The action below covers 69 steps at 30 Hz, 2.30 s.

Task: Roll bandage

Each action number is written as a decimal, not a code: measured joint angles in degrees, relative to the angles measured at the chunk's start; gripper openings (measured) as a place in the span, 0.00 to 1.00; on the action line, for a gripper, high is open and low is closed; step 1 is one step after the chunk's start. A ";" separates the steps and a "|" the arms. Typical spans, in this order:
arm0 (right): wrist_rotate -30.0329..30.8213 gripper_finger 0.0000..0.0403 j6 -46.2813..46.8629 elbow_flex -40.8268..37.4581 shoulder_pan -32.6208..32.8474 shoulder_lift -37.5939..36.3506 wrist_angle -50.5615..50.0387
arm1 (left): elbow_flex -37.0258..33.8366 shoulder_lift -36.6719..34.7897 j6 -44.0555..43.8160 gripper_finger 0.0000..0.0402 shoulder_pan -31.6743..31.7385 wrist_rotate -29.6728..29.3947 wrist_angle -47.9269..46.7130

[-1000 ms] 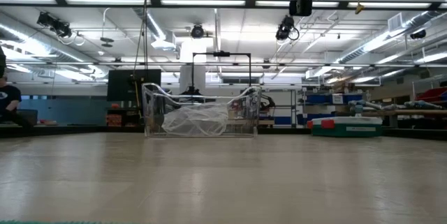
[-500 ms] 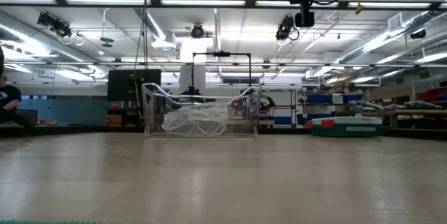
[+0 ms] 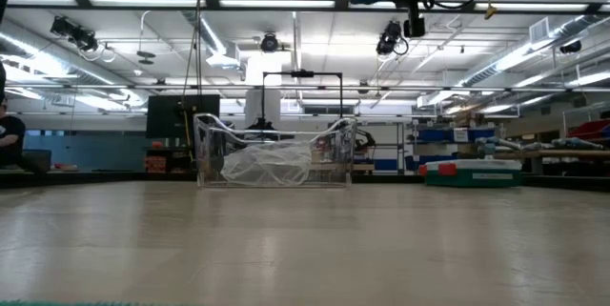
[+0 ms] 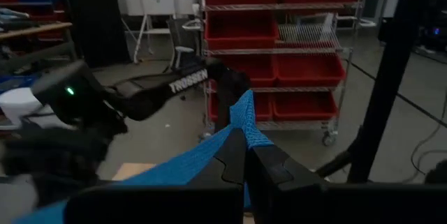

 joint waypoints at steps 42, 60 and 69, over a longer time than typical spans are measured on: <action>-3.04 0.00 27.17 0.02 -0.54 -2.89 35.44 | 0.01 8.80 -3.23 0.02 3.57 -0.41 -10.42; 2.58 0.00 25.23 0.07 1.52 -9.51 36.40 | -0.07 9.91 -1.11 0.02 10.02 4.73 -10.85; 2.51 0.00 23.85 0.09 4.80 -10.89 36.77 | -0.07 10.14 0.31 0.02 12.69 4.64 -10.53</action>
